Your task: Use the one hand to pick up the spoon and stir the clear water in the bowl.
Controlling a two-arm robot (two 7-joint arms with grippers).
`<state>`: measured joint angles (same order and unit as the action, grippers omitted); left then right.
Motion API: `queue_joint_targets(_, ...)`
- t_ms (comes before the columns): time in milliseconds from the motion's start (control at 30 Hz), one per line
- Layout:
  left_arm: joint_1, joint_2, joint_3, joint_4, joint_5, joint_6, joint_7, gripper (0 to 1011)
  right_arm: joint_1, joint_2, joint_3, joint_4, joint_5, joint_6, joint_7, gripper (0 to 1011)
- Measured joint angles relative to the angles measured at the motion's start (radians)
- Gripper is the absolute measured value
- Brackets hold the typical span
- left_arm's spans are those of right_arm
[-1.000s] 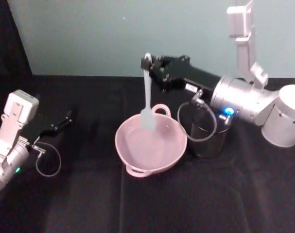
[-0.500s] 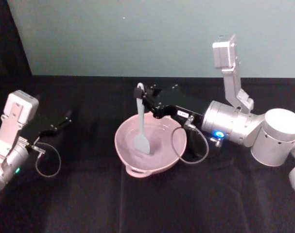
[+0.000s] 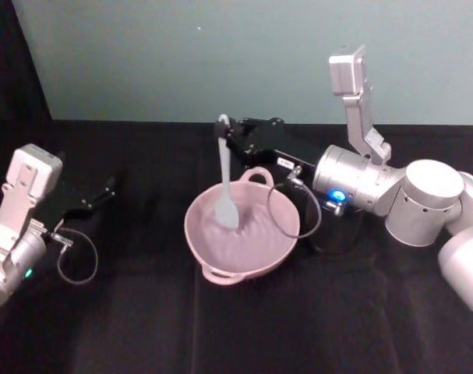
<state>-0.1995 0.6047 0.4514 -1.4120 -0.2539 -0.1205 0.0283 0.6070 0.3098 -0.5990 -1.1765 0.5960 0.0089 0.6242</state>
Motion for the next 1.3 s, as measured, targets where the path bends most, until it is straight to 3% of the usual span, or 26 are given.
queue_joint_targets(233, 0.0, 0.0, 0.0, 0.0, 0.0, 0.0, 0.0, 1011, -0.008, 0.017, 0.038, 0.008, -0.022, -0.009, -0.037, 110)
queue_joint_targets(467, 0.0, 0.0, 0.0, 0.0, 0.0, 0.0, 0.0, 1011, -0.067, 0.065, 0.083, -0.073, -0.033, 0.005, -0.071, 110)
queue_joint_targets(667, 0.0, 0.0, 0.0, 0.0, 0.0, 0.0, 0.0, 1011, -0.117, 0.103, 0.093, -0.166, -0.05, 0.033, -0.089, 110)
queue_joint_targets(967, 0.0, 0.0, 0.0, 0.0, 0.0, 0.0, 0.0, 1011, -0.166, 0.122, 0.057, -0.299, -0.085, 0.076, -0.086, 110)
queue_joint_targets(1300, 0.0, 0.0, 0.0, 0.0, 0.0, 0.0, 0.0, 1011, -0.148, 0.086, 0.017, -0.304, -0.093, 0.08, -0.057, 110)
